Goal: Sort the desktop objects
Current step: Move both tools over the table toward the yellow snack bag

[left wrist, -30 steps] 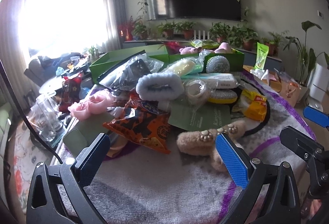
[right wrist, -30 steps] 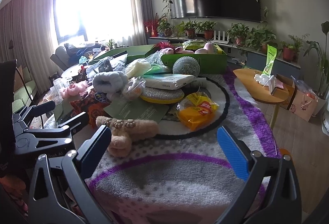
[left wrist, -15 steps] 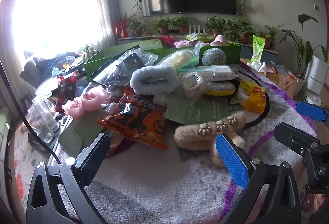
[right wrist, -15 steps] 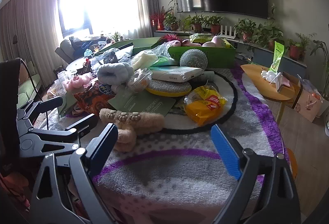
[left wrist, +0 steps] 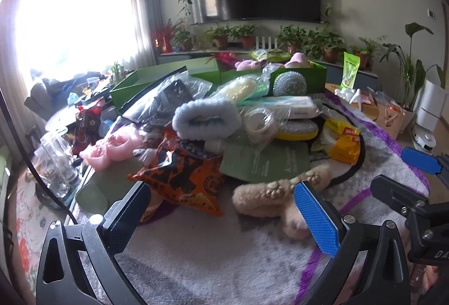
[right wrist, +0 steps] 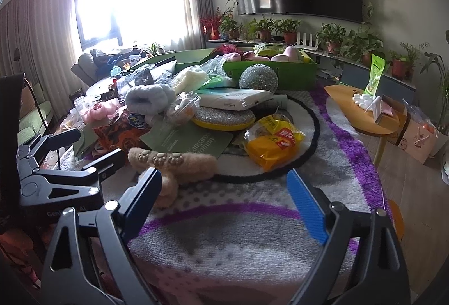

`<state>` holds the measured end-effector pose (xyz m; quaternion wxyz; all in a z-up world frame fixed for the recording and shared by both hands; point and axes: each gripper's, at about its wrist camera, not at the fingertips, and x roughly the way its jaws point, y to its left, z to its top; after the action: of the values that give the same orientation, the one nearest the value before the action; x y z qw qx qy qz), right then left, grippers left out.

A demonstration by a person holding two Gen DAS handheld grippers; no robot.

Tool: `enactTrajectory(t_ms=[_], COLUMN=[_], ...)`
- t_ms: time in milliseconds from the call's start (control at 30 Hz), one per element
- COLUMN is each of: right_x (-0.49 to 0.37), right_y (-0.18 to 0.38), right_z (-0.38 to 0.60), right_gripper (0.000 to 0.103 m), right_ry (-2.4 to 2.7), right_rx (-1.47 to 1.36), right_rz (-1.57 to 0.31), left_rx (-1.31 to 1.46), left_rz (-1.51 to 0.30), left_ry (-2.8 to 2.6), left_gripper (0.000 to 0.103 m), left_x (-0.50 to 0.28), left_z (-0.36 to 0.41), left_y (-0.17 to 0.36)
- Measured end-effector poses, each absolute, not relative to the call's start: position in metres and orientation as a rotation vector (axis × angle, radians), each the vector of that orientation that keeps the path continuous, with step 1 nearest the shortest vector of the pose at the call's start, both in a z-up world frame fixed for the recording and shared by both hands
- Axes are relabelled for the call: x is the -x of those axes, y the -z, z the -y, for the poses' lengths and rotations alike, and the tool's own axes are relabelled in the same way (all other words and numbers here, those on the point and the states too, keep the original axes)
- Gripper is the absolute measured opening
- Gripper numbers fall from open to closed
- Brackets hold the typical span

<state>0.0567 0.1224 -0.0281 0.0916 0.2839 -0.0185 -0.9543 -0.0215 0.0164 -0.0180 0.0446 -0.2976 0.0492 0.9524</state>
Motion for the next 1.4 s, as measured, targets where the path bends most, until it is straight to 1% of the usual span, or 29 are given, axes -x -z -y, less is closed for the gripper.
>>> enactTrajectory(t_ms=[200, 300, 433, 500, 600, 633, 1000, 1133, 1400], right_x=[-0.051, -0.049, -0.045, -0.041, -0.035, -0.032, -0.020, -0.013, 0.005], right_y=[0.021, 0.017, 0.018, 0.020, 0.025, 0.027, 0.034, 0.036, 0.037], right_z=[-0.141, -0.150, -0.155, -0.158, -0.163, -0.165, -0.186, -0.195, -0.212], right_gripper=[0.080, 0.077, 0.074, 0.069, 0.064, 0.063, 0.062, 0.062, 0.062], right_ry=[2.890, 2.909, 2.911, 2.905, 2.890, 2.887, 2.906, 2.915, 2.928], right_rx=[-0.849, -0.845, -0.857, -0.875, -0.914, -0.927, -0.980, -0.996, -1.033], right_rz=[0.073, 0.082, 0.075, 0.082, 0.123, 0.138, 0.199, 0.224, 0.254], left_rx=[0.866, 0.851, 0.889, 0.895, 0.896, 0.900, 0.909, 0.922, 0.939], left_rz=[-0.133, -0.151, -0.130, -0.131, -0.150, -0.160, -0.206, -0.210, -0.203], left_ry=[-2.867, -2.858, -2.839, -2.841, -2.834, -2.832, -2.806, -2.783, -2.714], left_gripper=[0.102, 0.102, 0.102, 0.102, 0.097, 0.097, 0.097, 0.088, 0.087], left_x=[0.032, 0.035, 0.042, 0.045, 0.049, 0.051, 0.066, 0.075, 0.093], left_z=[-0.036, -0.045, -0.049, -0.051, -0.057, -0.060, -0.086, -0.096, -0.120], left_y=[0.009, 0.008, 0.009, 0.009, 0.008, 0.009, 0.006, 0.006, 0.007])
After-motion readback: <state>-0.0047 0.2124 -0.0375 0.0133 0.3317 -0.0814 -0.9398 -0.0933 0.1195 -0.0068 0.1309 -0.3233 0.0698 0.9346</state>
